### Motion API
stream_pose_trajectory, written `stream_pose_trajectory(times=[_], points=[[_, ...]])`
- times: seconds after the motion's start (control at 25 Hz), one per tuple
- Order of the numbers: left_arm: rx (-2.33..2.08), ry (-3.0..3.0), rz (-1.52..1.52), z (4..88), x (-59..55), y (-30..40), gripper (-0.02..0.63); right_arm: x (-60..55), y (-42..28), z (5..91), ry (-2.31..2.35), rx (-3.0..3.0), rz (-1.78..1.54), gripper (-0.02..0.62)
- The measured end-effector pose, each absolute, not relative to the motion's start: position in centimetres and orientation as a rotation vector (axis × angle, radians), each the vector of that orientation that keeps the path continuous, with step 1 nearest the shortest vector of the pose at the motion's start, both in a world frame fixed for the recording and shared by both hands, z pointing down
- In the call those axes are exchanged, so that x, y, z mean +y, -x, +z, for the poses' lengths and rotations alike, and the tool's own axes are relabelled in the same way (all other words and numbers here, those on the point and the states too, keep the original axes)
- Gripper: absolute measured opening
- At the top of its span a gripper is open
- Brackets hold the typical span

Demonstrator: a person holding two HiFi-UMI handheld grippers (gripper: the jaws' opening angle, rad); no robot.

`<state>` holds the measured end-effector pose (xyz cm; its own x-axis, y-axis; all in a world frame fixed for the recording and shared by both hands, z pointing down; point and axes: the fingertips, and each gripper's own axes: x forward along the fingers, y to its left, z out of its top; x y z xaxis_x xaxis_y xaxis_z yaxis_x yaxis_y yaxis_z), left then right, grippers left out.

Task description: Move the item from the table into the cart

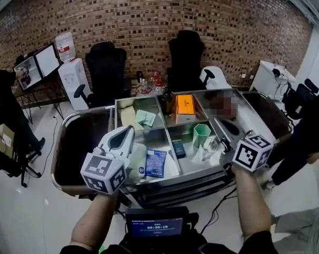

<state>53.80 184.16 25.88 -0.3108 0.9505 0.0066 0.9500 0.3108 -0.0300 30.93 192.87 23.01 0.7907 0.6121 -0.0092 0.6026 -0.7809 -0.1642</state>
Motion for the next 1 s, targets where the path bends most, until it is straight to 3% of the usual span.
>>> stream_pose_trajectory(times=[0.36,1.0], points=[[-2.471,1.881,-0.032,28.7,180.4,-54.4,0.005,186.7,-28.8,26.1,2.865,-1.083,0.145,0.003],[-2.474,1.844,0.018,29.9,180.2,-51.9,0.005,185.8,-28.2,28.8,2.845,-1.111,0.148,0.003]])
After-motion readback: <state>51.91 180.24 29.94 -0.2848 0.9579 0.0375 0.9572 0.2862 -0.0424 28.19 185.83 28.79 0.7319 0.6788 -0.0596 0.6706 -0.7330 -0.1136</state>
